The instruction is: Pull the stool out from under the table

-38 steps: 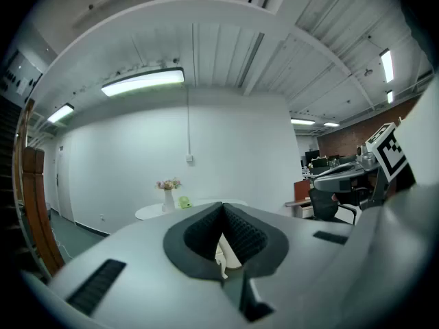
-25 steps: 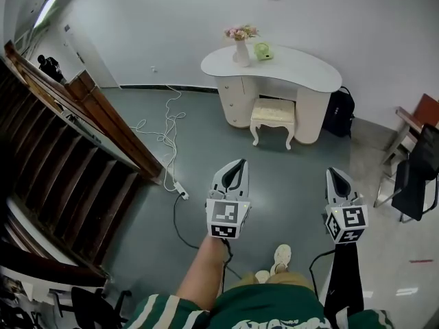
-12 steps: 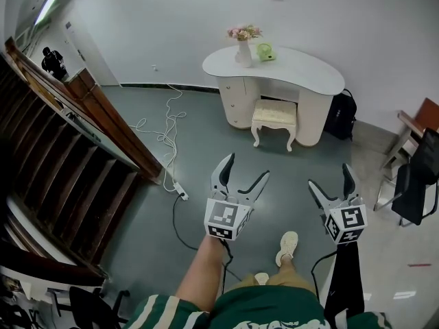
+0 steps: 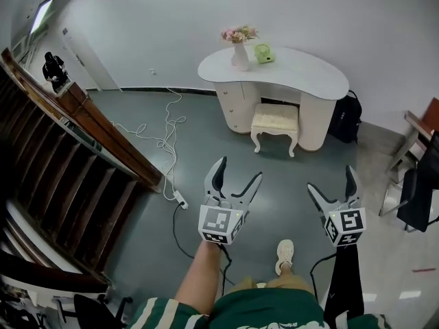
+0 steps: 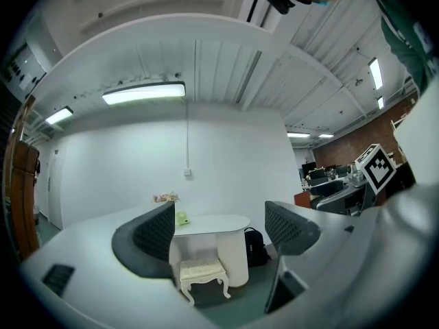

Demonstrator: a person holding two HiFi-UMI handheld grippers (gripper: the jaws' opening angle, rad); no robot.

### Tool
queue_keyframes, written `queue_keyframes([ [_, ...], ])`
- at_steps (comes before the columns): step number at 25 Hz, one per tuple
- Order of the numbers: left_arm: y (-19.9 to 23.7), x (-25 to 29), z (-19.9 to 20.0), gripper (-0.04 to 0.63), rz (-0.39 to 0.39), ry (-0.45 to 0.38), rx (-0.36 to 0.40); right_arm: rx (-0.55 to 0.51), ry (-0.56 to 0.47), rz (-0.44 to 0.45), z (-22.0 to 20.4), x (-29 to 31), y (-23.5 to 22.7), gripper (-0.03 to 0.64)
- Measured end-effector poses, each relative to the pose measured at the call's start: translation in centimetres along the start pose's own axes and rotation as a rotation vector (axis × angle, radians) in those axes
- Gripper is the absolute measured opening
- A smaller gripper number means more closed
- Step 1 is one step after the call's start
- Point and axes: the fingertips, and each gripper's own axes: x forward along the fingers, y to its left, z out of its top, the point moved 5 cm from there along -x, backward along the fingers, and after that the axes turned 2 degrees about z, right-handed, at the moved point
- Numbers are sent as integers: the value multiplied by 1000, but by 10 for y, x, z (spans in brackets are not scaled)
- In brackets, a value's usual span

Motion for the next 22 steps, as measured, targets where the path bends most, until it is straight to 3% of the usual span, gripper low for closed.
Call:
queue_keyframes([
  [6,13,77,-12,399,38,20,13,29,13,29,-11,65,-54,534],
  [14,21,182,-33,399,32,62,32,16,40,57,-24,146,-121,532],
  [22,34,235,-48,399,68,81,24,19,25,88,-26,198,-158,528],
])
